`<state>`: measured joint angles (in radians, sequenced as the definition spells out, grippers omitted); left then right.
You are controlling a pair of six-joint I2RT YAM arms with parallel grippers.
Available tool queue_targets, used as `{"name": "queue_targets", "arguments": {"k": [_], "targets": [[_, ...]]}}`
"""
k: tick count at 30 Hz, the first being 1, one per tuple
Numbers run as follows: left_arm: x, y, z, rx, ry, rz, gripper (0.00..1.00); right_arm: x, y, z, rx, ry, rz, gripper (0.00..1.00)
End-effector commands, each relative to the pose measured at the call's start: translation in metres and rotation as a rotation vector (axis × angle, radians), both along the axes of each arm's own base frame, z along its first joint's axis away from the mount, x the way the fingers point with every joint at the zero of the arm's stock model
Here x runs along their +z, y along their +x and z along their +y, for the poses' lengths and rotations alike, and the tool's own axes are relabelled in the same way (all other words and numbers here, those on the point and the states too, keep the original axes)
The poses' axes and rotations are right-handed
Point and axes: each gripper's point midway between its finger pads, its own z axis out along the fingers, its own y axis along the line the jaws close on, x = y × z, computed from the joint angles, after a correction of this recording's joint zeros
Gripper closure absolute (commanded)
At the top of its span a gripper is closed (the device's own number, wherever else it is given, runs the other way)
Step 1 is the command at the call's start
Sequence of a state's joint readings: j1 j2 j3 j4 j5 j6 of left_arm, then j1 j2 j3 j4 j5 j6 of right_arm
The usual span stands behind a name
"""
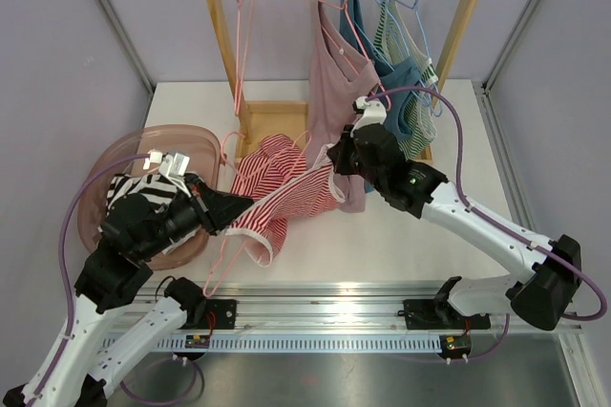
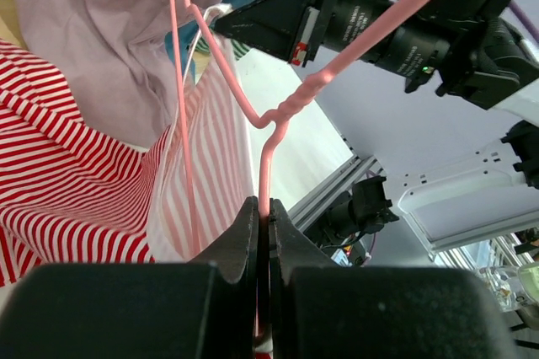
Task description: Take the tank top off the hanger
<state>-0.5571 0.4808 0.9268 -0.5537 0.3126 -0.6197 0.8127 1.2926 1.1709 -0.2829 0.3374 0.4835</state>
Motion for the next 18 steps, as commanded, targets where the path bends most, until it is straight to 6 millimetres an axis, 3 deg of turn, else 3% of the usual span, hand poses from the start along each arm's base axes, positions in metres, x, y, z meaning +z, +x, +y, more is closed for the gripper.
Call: {"name": "queue_targets", "arguments": {"k": [1, 6, 8, 10, 11, 12, 13, 15, 18], "targets": [[0.054, -0.019, -0.005, -0.084, -0.123, -0.147, 1.00, 0.024, -0.010, 0.007, 0.106, 0.076, -0.025, 1.00], [0.109, -0.011, -0.018, -0.129, -0.234, -0.296, 1.00, 0.088, -0.065, 0.035, 0.405, 0.300, -0.064, 1.00], [0.137, -0.006, -0.020, -0.124, -0.291, -0.393, 1.00, 0.112, -0.085, 0.038, 0.495, 0.366, -0.080, 1.00], [0.149, 0.010, -0.025, -0.096, -0.320, -0.439, 1.00, 0.136, -0.116, 0.040, 0.636, 0.427, -0.094, 1.00], [0.170, 0.011, -0.022, -0.076, -0.372, -0.524, 1.00, 0.147, -0.127, 0.040, 0.685, 0.454, -0.097, 1.00], [0.172, 0.021, -0.027, -0.065, -0.382, -0.534, 1.00, 0.154, -0.145, 0.041, 0.770, 0.473, -0.086, 1.00], [0.190, 0.019, -0.024, -0.057, -0.422, -0.619, 1.00, 0.157, -0.153, 0.042, 0.809, 0.484, -0.078, 1.00], [0.200, 0.025, -0.028, -0.044, -0.448, -0.673, 1.00, 0.162, -0.171, 0.040, 0.884, 0.496, -0.055, 1.00], [0.216, 0.032, -0.037, -0.039, -0.438, -0.808, 1.00, 0.155, -0.179, 0.036, 0.895, 0.446, -0.035, 1.00]]}}
